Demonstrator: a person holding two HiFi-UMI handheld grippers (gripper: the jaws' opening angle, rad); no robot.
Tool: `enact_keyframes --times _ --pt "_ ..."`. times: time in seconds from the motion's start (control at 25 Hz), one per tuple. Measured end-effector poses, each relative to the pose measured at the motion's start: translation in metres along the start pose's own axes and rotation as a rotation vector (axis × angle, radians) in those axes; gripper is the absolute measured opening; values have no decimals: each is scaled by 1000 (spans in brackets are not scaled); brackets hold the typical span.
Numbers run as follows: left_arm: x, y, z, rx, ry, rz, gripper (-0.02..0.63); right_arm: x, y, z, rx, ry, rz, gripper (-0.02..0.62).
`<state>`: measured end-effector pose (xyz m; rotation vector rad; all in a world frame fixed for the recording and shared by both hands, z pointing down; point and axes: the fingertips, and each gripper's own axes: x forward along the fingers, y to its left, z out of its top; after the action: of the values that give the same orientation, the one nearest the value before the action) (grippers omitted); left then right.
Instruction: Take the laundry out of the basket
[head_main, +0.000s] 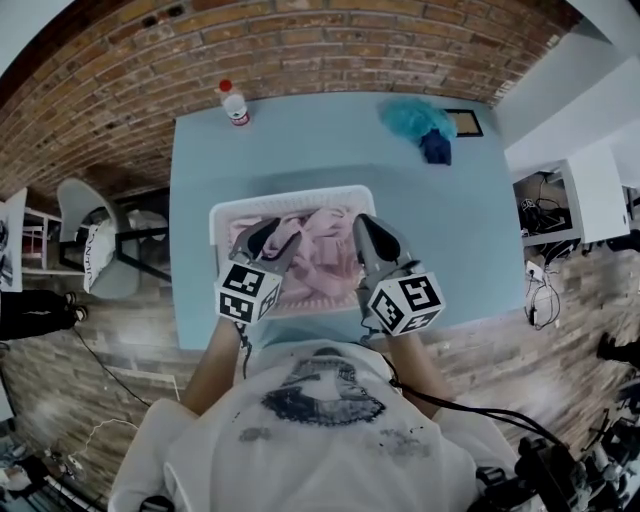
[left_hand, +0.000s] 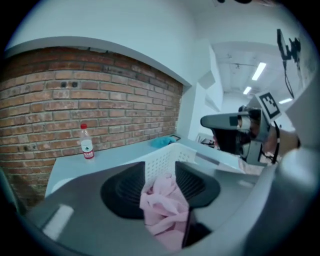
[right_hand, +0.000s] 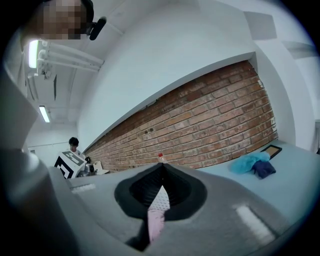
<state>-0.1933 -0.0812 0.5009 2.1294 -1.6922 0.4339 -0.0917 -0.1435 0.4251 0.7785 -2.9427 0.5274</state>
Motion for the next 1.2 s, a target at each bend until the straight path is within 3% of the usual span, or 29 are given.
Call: enact_keyframes --times 0.32,0.64,0.92,1.2 --pt "34 -24 -27 -11 159 -190 328 -2 -13 -1 22 1 -31 -2" --pt "62 -31 -44 -42 229 -269 441 3 -26 -3 35 4 -52 -2" --pt "86 -33 -68 -45 330 -315 463 12 -36 -3 36 11 -62 -2" --pt "105 -41 -101 18 468 -378 463 17 -44 -7 49 18 -65 -2"
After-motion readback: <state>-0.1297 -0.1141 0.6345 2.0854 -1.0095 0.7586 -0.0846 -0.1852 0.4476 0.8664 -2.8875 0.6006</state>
